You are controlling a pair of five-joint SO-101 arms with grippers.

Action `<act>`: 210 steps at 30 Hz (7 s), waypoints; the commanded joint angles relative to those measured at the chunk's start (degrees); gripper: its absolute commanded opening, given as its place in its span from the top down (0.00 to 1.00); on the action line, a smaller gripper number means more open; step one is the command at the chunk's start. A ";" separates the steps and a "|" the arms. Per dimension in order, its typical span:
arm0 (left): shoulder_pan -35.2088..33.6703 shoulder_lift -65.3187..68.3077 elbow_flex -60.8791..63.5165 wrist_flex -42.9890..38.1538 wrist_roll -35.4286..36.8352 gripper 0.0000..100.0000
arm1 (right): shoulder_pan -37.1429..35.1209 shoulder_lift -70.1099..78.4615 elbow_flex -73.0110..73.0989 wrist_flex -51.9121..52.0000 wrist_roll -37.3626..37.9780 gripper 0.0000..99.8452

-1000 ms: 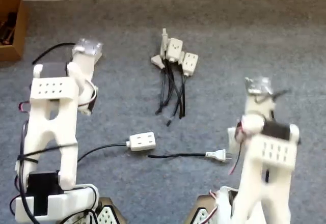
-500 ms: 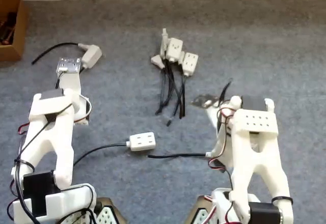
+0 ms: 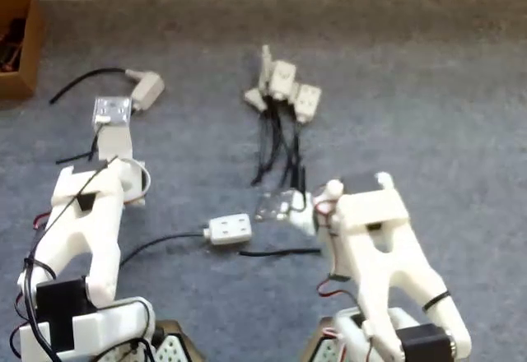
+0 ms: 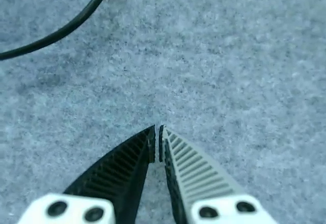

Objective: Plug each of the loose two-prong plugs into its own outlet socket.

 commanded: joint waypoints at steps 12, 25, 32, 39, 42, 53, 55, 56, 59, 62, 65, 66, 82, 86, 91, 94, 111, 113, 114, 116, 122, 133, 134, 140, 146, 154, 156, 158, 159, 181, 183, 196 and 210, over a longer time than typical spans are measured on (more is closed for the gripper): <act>0.48 -1.71 -0.13 -0.88 0.62 0.96 | 8.66 -0.04 5.76 -10.95 14.42 0.55; 0.57 -1.71 0.40 -0.88 0.62 0.96 | 10.95 -0.31 10.42 -15.60 19.08 0.55; 1.45 -1.71 0.40 -0.88 0.62 0.96 | 10.95 -0.48 10.51 -15.43 18.73 0.55; 1.45 -1.71 0.48 -0.88 0.62 0.96 | 10.95 -0.66 9.01 -10.15 18.90 0.76; 1.45 -1.71 0.48 -0.88 0.62 0.96 | 11.03 -0.66 7.87 -9.98 18.73 0.75; 1.45 -1.71 0.48 -0.88 0.62 0.96 | 6.90 -0.04 7.96 -10.59 18.46 0.75; 1.45 -1.71 0.48 -0.88 0.62 0.96 | 6.55 -0.04 7.96 -10.59 17.05 0.75; 1.45 -1.71 0.48 -0.88 0.62 0.96 | 6.46 -0.04 7.69 -10.59 16.35 0.75; 1.45 -1.71 0.48 -0.88 0.62 0.96 | 6.46 -0.04 7.60 -10.59 16.00 0.75; 1.45 -1.71 0.48 -0.88 0.62 0.96 | 6.46 -0.13 7.87 -12.79 15.74 0.80; 1.45 -1.71 0.48 -0.88 0.62 0.96 | 6.55 -0.04 8.13 -16.57 16.09 0.88; 1.45 -1.71 0.48 -0.88 0.62 0.96 | 6.55 -0.04 8.48 -16.84 16.26 0.91; 1.45 -1.63 0.48 -0.70 0.62 0.96 | 7.43 -0.04 10.15 -17.10 12.31 0.99; 1.45 -1.63 0.48 -0.70 0.62 0.96 | 7.25 -0.22 10.24 -16.92 11.34 0.99; 2.24 -1.80 0.31 -0.62 0.62 0.96 | 7.25 -0.92 5.58 -17.01 -3.43 0.99; 3.30 -2.51 -0.75 -0.53 0.44 0.96 | 7.25 -2.33 -1.19 -16.92 -17.23 0.99; 8.13 -30.73 -34.07 30.51 -11.69 0.96 | -1.63 -9.19 -28.97 -4.62 -70.59 0.99; 9.54 -35.74 -34.07 33.93 -13.01 0.96 | -3.03 -8.92 -31.43 -3.56 -72.18 0.99; 10.95 -38.20 -33.27 35.87 -13.89 0.96 | -3.56 -8.84 -32.48 -3.30 -72.62 0.99; 13.67 -42.51 -30.46 39.12 -16.18 0.95 | -4.97 -8.84 -33.89 -3.21 -74.11 0.99; 16.40 -55.25 -15.34 38.42 -18.02 0.79 | -8.31 -8.13 -39.34 -3.21 -75.16 0.99; 22.11 -79.08 18.07 20.75 -13.36 0.70 | -11.12 -0.92 -36.35 -12.79 -85.01 0.99; 22.64 -81.10 20.26 19.78 -12.66 0.68 | -12.70 -0.92 -35.56 -13.93 -85.54 0.99; 21.32 -90.86 27.12 19.08 -12.13 0.61 | -22.29 -0.92 -31.52 -15.25 -87.65 0.99; 18.51 -93.58 30.73 18.73 -12.13 0.61 | -23.43 -0.92 -31.43 -15.43 -87.74 0.99; 22.81 -93.32 29.58 18.81 -10.73 0.62 | -30.02 -0.92 -31.08 -15.34 -87.56 0.99; 22.81 -93.32 29.76 18.73 -10.73 0.63 | -31.96 -0.92 -31.16 -15.34 -87.56 0.99; 22.73 -93.32 29.76 18.64 -10.81 0.63 | -32.75 -0.92 -31.25 -15.34 -87.47 0.99; 22.11 -93.32 29.76 18.64 -10.81 0.63 | -32.84 -0.92 -31.16 -15.25 -87.47 0.99; 14.81 -93.23 36.26 10.37 -10.73 0.63 | -32.57 -0.92 -31.52 -2.24 -76.04 0.99; 14.81 -93.23 36.26 10.37 -10.73 0.63 | -32.48 -0.92 -31.52 -1.45 -76.04 0.99; 14.73 -93.23 36.26 10.46 -10.73 0.63 | -18.59 -0.22 -30.99 -6.20 -74.81 0.99; 14.20 -93.23 36.62 10.20 -10.81 0.63 | -12.62 -0.22 -23.25 -5.32 -75.25 0.99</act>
